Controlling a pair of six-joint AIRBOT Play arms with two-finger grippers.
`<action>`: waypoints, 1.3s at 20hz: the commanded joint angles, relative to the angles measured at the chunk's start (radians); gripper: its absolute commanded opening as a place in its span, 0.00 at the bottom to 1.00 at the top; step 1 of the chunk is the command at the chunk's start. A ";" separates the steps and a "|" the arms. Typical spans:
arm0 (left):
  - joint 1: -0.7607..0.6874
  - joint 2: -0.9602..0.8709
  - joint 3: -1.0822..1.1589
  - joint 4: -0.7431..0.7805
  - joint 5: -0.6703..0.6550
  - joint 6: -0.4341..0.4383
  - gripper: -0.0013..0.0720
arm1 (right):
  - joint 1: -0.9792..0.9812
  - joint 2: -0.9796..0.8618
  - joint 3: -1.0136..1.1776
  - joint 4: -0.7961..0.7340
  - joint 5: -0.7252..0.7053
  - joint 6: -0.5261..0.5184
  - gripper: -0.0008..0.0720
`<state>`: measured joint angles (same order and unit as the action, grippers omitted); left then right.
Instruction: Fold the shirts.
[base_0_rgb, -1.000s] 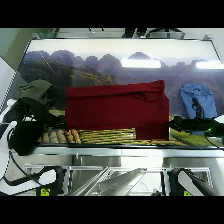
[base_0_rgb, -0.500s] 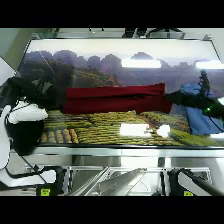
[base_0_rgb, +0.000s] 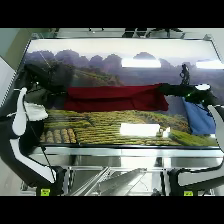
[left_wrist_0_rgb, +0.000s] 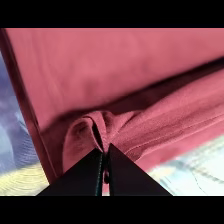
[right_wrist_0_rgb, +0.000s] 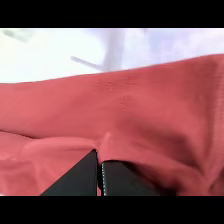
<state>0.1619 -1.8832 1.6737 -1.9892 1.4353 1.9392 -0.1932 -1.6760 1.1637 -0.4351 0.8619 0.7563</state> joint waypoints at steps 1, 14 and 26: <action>0.001 -0.127 0.108 0.008 0.063 -0.023 0.04 | 0.003 -0.089 0.027 0.002 -0.013 -0.028 0.04; 0.041 -0.081 0.328 -0.005 0.038 -0.142 0.98 | -0.101 -0.084 0.194 -0.332 0.115 0.188 0.76; -0.243 -0.043 0.251 -0.004 -0.108 -0.142 0.84 | -0.074 -0.205 0.222 -0.230 0.301 0.158 0.64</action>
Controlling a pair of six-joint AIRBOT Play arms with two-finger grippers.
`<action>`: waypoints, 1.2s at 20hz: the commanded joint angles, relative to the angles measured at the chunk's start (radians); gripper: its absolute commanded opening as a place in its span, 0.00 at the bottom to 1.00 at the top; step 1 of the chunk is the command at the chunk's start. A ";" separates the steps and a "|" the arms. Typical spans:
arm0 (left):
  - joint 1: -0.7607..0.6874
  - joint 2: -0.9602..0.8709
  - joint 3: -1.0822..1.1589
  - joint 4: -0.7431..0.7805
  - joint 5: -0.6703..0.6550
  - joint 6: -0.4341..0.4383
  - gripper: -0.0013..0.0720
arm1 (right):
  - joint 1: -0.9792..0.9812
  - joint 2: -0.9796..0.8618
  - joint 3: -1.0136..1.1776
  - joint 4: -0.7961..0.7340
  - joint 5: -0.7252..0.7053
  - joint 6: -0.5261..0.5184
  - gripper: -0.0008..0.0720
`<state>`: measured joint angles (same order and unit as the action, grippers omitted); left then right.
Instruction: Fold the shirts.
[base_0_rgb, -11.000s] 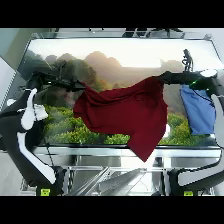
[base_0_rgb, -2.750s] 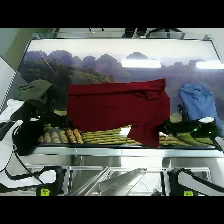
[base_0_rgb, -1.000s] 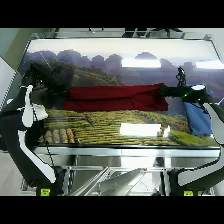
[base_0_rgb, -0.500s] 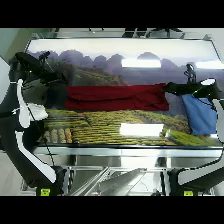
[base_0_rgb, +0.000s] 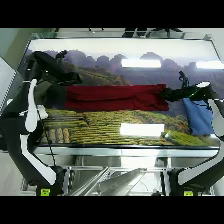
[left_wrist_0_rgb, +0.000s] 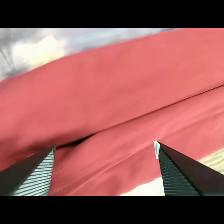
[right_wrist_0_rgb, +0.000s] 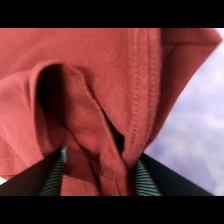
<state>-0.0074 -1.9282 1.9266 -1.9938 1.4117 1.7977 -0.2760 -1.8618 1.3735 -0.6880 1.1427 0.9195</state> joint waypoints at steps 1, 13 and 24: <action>-0.106 0.002 -0.002 0.000 -0.122 0.000 0.62 | 0.012 -0.026 0.019 0.023 0.020 -0.006 0.64; -0.384 -0.182 0.087 0.000 -0.236 -0.003 0.05 | 0.028 0.062 0.146 0.045 0.208 0.042 0.03; -0.464 -0.249 0.176 -0.331 -0.244 0.012 0.05 | 0.053 0.240 0.419 0.083 0.407 0.200 0.03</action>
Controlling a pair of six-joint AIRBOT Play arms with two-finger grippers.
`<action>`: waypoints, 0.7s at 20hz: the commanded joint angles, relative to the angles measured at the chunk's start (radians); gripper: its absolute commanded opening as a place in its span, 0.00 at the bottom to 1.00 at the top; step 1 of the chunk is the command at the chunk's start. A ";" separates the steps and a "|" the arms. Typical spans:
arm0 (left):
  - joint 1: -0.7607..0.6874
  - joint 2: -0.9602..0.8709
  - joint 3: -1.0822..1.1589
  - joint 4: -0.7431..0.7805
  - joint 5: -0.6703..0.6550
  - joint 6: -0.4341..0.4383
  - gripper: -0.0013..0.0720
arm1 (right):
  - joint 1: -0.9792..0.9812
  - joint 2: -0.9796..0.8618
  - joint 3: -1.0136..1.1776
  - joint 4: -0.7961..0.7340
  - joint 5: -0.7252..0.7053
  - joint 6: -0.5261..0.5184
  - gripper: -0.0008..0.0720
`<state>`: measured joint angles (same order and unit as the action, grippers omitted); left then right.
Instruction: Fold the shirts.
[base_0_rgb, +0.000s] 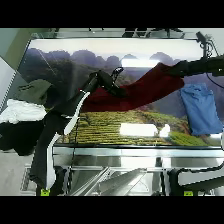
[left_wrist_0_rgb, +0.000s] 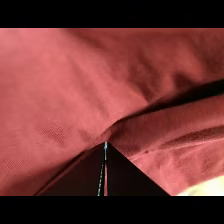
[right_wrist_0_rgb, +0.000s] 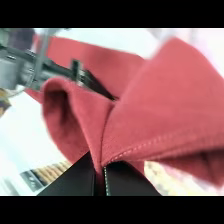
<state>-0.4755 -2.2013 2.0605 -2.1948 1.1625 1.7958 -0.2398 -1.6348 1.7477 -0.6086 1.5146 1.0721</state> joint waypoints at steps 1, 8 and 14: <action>0.018 0.076 0.055 -0.143 0.025 0.014 0.04 | 0.036 0.013 0.044 0.003 0.040 0.051 0.03; 0.321 0.743 -0.126 -0.145 0.120 0.021 0.04 | 0.415 -0.002 0.044 0.011 -0.212 0.094 0.03; 0.522 1.147 -0.320 -0.128 0.121 0.048 0.04 | 0.866 -0.272 0.044 -0.023 -0.789 0.082 0.42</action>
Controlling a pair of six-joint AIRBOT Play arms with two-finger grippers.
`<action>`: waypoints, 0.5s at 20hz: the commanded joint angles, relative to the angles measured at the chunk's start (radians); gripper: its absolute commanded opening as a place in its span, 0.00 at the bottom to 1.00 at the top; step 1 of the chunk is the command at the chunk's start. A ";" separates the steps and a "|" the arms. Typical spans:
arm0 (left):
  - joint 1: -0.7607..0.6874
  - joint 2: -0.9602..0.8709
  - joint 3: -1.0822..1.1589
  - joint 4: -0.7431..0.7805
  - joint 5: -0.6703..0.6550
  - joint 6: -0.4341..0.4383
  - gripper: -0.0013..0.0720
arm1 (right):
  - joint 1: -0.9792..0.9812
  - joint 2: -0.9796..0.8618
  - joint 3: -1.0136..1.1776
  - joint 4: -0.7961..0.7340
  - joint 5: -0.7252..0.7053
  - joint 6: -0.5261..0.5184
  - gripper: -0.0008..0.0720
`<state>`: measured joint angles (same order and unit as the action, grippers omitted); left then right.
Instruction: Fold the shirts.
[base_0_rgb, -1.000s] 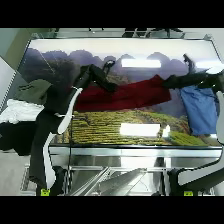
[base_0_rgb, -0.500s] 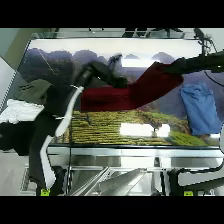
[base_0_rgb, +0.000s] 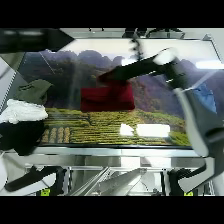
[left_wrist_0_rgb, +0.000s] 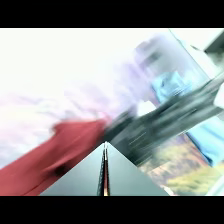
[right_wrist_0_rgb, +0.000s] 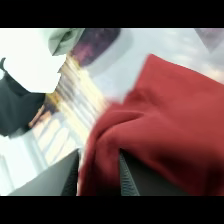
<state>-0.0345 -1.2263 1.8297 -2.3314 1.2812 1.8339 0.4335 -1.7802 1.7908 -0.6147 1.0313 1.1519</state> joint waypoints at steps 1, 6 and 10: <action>0.098 0.214 -0.131 0.008 0.002 0.018 0.04 | 0.237 -0.172 0.002 0.007 -0.362 0.004 0.42; 0.149 0.357 -0.337 0.009 -0.035 0.062 0.04 | 0.143 -0.137 0.002 -0.045 -0.134 0.006 0.42; 0.165 0.397 -0.462 0.005 -0.098 0.062 0.04 | -0.077 -0.036 0.001 -0.119 0.122 0.076 0.42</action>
<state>0.1162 -0.8696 1.4563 -2.3234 1.2259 1.8858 0.4747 -1.8675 1.7920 -0.6697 0.9760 1.1801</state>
